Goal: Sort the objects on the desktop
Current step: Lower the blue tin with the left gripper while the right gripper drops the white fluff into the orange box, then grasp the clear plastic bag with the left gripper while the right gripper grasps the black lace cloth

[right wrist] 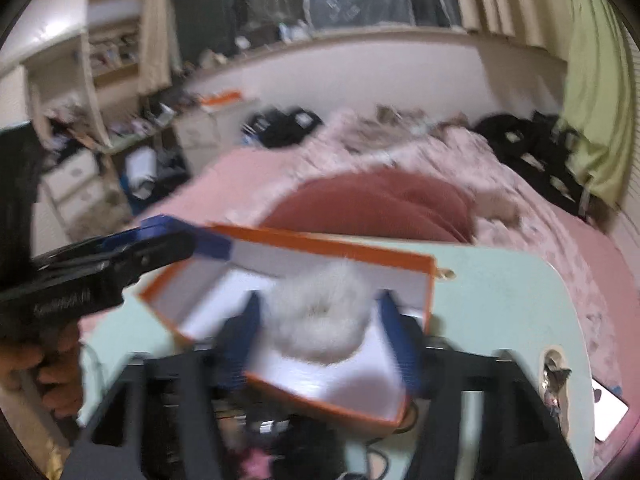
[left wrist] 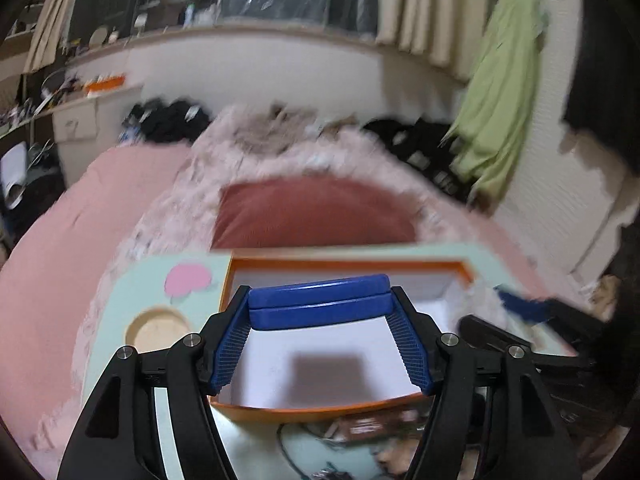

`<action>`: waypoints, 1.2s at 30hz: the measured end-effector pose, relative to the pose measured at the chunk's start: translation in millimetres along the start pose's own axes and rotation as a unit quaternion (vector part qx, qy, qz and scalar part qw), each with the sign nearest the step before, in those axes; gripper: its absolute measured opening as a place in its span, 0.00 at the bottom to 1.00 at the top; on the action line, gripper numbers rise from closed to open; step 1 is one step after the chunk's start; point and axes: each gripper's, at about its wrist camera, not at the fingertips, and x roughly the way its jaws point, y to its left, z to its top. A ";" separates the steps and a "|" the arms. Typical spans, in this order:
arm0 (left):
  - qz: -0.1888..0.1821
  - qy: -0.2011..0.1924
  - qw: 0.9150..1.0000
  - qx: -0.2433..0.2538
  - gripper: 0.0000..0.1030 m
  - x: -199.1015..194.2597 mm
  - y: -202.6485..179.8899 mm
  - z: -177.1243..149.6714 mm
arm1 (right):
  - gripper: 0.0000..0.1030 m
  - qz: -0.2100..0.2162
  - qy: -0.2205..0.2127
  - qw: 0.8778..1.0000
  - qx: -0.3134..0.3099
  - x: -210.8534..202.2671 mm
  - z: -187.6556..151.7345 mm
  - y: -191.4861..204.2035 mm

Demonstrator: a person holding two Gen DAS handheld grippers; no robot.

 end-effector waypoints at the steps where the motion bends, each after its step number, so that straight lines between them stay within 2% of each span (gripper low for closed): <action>1: 0.010 0.019 1.000 -0.007 0.65 8.3 2.6 -3.7 | 0.78 0.003 -0.002 1.000 -0.010 1.5 -4.6 1.5; 3: 0.001 0.041 0.999 -0.032 0.66 16.5 10.6 -13.5 | 0.78 -0.003 -0.007 0.999 -0.036 0.6 -12.6 6.8; 5: -0.017 0.035 0.999 -0.033 0.67 15.0 12.9 -20.5 | 0.78 -0.014 -0.006 0.998 -0.060 0.3 -18.6 13.0; 10: 0.009 0.040 0.999 0.008 0.70 15.4 0.0 -27.0 | 0.78 -0.006 -0.006 0.999 -0.052 2.1 -19.5 10.3; 13: -0.023 0.030 0.999 -0.022 0.70 6.6 6.7 -24.9 | 0.78 -0.001 -0.009 0.999 -0.048 -0.4 -17.4 9.0; 15: -0.047 0.008 0.998 -0.045 0.70 -9.9 13.8 -22.1 | 0.78 0.014 -0.038 0.998 -0.040 -17.0 -15.6 5.9; 18: -0.054 -0.014 0.997 -0.045 0.70 -35.8 17.8 -17.5 | 0.78 0.020 -0.072 0.997 -0.035 -50.1 -15.1 0.6; 21: -0.056 -0.017 0.998 -0.029 0.71 -59.6 21.7 -22.2 | 0.81 0.023 -0.077 0.996 -0.034 -78.2 -27.3 -6.4; 23: -0.058 -0.006 0.998 -0.008 0.77 -73.8 23.7 -35.7 | 0.81 0.030 -0.066 0.997 -0.034 -88.3 -39.2 -9.3; 28: -0.064 0.028 0.996 0.053 0.77 -92.2 21.7 -79.5 | 0.81 0.047 0.001 0.999 -0.027 -94.0 -92.0 -12.9; 32: -0.087 0.058 0.991 0.085 0.77 -89.6 13.4 -111.7 | 0.81 0.020 0.053 0.996 -0.062 -77.1 -117.6 -0.4; 35: -0.065 0.089 0.988 0.111 0.77 -73.3 1.6 -126.9 | 0.82 0.013 0.079 0.994 -0.076 -62.2 -131.1 6.7; 36: -0.054 0.097 0.987 0.120 0.77 -67.3 -2.8 -131.9 | 0.86 0.015 0.070 0.996 -0.062 -61.8 -132.8 4.1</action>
